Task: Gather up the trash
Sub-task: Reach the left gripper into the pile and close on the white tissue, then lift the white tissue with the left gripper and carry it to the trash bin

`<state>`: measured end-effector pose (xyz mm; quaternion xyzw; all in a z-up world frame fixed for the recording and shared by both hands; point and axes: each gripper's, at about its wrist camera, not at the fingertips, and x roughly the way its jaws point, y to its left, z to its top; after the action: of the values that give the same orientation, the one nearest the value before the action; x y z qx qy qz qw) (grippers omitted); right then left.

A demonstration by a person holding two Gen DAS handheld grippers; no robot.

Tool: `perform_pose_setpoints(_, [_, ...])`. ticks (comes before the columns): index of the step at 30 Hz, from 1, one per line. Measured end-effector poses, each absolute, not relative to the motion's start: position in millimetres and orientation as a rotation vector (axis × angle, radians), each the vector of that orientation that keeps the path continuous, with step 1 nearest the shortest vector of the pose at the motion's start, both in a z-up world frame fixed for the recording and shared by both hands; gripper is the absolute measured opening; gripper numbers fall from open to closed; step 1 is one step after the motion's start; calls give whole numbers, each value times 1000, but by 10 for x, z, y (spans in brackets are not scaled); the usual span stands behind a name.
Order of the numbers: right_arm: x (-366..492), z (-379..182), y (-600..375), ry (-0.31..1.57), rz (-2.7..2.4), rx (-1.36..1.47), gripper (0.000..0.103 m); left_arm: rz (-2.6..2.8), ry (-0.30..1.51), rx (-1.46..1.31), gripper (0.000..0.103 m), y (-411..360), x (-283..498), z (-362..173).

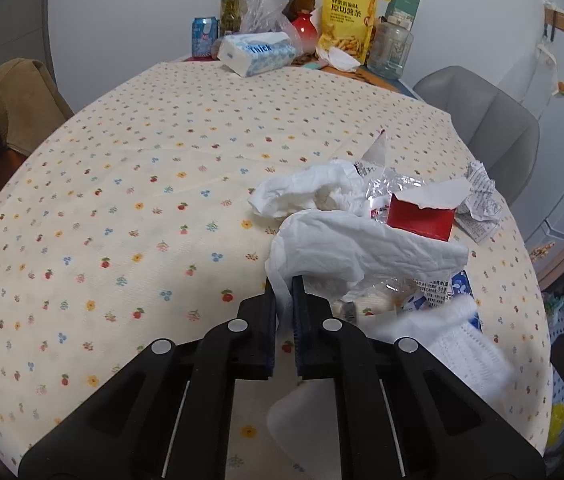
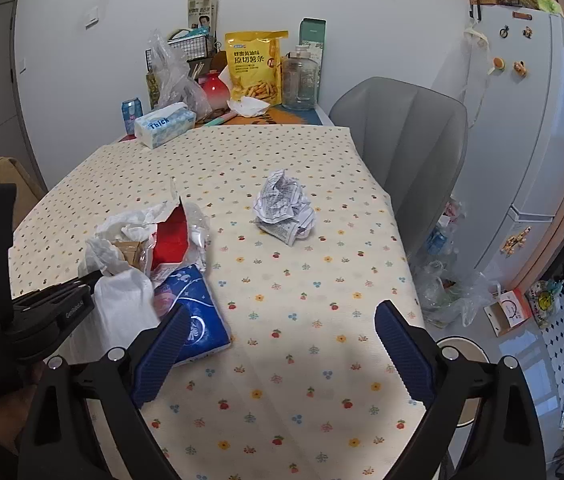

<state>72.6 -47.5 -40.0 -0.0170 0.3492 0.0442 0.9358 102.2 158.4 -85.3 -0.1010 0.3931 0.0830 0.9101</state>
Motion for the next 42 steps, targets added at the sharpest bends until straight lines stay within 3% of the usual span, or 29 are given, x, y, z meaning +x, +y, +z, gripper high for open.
perform_pose_setpoints(17, [747,-676,-34,792,220,-59,67,272,759,-241,8,2002,700,-769])
perform_pose_setpoints(20, [803,-788,21,843,234,-62,47,267,778,-239,8,2012,721,-815])
perform_pose_setpoints(22, [830,-827,24,869,255,-51,20,266,774,-239,8,2009,729,-801])
perform_pose_setpoints(25, [806,-794,18,858,264,-55,6,259,759,-235,8,1975,740,-736])
perform_pose_setpoints(42, [436,-201,-271,677,273,3,2,236,676,-174,8,1612,535,-328])
